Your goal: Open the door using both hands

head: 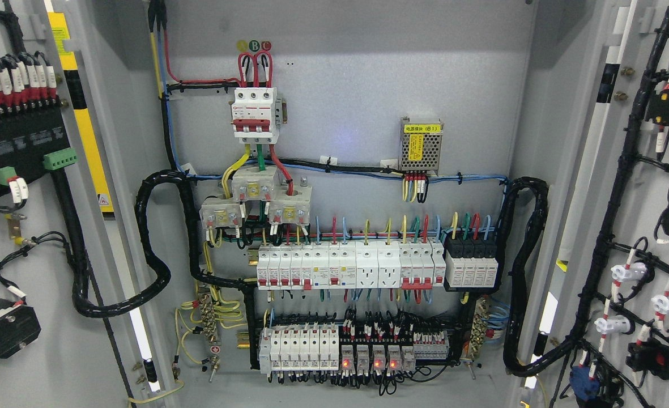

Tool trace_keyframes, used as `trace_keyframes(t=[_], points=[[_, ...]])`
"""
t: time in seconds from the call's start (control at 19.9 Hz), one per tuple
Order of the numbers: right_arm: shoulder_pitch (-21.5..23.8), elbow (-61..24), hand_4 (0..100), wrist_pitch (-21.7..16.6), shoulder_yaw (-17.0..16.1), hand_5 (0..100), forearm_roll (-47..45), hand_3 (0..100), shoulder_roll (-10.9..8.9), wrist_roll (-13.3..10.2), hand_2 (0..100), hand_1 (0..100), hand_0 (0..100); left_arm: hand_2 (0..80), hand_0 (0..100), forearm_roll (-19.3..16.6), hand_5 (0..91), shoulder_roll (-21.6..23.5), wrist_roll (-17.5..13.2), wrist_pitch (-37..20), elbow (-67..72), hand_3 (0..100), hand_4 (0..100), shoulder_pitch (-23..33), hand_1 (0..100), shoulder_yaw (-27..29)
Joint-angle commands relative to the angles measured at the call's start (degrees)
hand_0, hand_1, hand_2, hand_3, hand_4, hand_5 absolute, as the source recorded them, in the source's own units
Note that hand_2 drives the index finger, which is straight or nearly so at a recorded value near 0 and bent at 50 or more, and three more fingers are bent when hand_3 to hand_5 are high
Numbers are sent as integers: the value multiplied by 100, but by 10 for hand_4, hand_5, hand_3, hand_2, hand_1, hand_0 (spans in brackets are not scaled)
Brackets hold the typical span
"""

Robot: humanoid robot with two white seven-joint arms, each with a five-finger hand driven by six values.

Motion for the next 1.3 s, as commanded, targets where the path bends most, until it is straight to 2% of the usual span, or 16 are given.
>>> trace_keyframes(t=[0.0,0.25,0.55,0.8,1.25], points=[[62,24,0,-1,-259,0,-3,0,2,-3,40,500,0,0,120,116,0,302,3,40,367,0,0,-109,556,76],[53,24,0,8,-303,0,-3,0,-7,-11,40,500,0,0,120,169,0,381,3,49,385,0,0,-109,556,85],[53,24,0,8,-233,0,-11,0,-33,-11,40,500,0,0,120,485,0,556,-6,93,612,0,0,-109,556,129],[36,24,0,8,-224,0,-11,0,-42,-11,40,500,0,0,120,775,0,881,-6,102,859,0,0,-162,556,217],[18,41,0,8,-303,0,-11,0,-33,-11,40,500,0,0,120,810,0,908,-6,102,842,0,0,-206,556,112]])
